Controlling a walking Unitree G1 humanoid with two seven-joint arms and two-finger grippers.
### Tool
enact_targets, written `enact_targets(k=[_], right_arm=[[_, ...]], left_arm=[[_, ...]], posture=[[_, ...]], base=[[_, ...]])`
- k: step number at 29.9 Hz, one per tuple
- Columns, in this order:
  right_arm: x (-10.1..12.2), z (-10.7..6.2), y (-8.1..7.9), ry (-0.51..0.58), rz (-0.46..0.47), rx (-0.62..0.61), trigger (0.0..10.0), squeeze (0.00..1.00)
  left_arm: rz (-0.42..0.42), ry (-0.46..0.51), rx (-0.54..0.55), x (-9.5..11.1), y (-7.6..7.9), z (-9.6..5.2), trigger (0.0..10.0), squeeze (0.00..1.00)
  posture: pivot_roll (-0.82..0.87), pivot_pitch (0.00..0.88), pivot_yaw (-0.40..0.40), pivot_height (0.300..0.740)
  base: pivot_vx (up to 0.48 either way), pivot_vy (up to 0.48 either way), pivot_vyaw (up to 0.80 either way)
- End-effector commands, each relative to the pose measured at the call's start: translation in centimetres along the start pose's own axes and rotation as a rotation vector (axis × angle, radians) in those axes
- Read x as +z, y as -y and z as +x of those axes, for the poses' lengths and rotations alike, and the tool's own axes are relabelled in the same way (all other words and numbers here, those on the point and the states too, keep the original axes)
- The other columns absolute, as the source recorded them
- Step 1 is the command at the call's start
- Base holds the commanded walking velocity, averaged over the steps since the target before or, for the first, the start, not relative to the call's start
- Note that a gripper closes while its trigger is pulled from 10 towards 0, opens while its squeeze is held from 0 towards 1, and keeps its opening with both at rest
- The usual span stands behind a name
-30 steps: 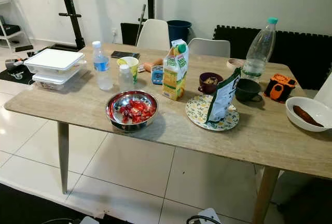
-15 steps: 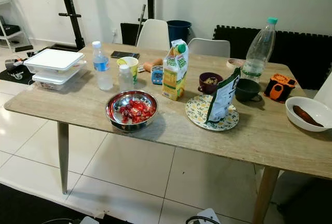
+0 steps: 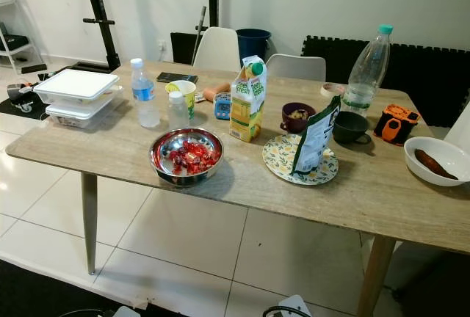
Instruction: Restocking fridge
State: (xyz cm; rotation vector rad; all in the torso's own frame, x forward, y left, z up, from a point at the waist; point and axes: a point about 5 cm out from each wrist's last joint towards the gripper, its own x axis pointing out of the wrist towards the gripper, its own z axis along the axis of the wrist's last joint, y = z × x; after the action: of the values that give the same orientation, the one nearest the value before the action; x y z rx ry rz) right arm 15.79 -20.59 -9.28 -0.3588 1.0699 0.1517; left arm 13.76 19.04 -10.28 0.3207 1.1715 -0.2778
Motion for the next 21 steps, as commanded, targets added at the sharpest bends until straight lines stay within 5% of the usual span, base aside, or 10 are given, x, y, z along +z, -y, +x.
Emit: enact_targets(k=[1,21], right_arm=[[-0.14,-0.02,0.17,-0.01,-0.008,-0.002,10.0,0.0],[-0.11,-0.01,0.19,-0.012,-0.009,-0.004,10.0,0.0]], left_arm=[[0.012,-0.015,-0.009,-0.35,0.32,0.01,10.0,0.0],[0.008,-0.013,-0.01,-0.32,0.39,0.02,10.0,0.0]], posture=[[-0.07,0.0,-0.008,0.74],[-0.08,0.0,-0.007,0.74]], base=[[0.0,0.0,0.0],[0.0,0.0,0.0]])
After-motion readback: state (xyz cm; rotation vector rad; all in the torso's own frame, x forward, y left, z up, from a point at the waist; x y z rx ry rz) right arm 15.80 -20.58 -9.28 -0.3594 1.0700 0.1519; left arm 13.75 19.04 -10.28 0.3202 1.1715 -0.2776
